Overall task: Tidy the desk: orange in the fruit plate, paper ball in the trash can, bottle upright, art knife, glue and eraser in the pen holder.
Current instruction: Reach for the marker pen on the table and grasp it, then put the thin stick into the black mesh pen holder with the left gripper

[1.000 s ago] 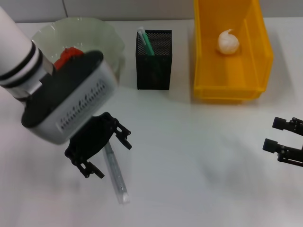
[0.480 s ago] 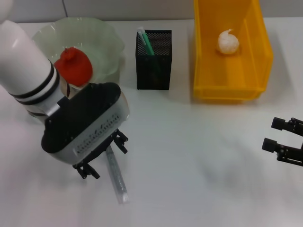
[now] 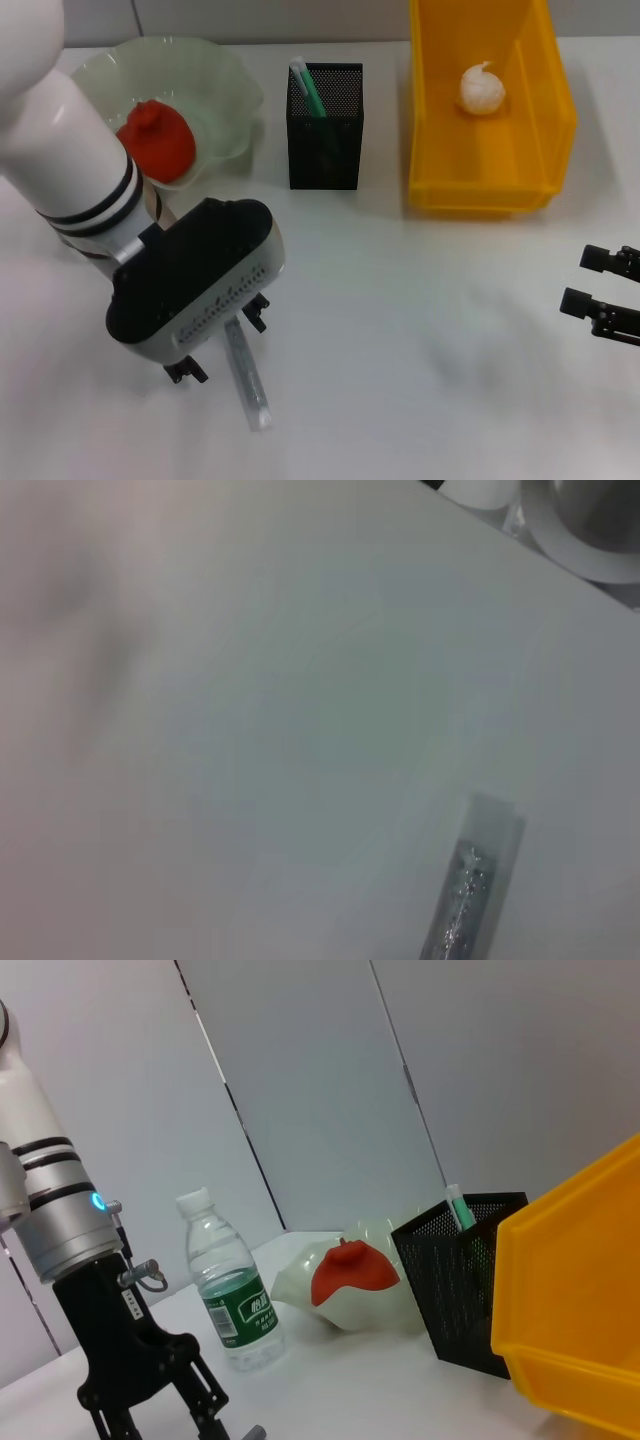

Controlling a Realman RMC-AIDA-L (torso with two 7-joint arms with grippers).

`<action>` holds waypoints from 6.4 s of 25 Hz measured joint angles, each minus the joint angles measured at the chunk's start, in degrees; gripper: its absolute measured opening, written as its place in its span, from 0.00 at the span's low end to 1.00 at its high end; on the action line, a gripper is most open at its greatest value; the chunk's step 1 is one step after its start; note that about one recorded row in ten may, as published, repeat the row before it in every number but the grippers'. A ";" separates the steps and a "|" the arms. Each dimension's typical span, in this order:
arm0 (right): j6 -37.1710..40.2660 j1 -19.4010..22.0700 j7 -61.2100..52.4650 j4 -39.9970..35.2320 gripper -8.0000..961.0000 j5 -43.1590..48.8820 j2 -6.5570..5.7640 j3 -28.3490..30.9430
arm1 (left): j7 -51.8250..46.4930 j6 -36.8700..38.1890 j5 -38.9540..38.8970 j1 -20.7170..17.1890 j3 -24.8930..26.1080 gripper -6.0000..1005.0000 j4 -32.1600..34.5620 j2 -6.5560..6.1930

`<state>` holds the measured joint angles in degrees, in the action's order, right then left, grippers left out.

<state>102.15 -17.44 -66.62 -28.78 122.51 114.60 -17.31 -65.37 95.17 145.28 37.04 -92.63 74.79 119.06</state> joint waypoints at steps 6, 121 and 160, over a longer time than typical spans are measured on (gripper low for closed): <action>0.14 -0.05 -0.29 -0.62 0.83 0.16 -0.25 -0.02 | -1.13 -0.71 0.51 0.01 -2.79 0.77 -0.10 0.05; 0.51 -0.80 -0.41 -1.98 0.83 -0.11 -0.17 -0.42 | -3.24 -6.02 -0.22 4.93 -16.34 0.19 -4.25 0.12; -0.23 -3.67 1.30 -3.03 0.83 0.19 -1.31 -0.61 | -6.17 2.83 -33.55 -3.27 28.92 0.13 -15.04 -0.51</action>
<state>101.92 -21.11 -65.32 -31.81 122.70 113.29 -17.92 -71.55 98.00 111.73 33.77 -63.70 59.75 118.55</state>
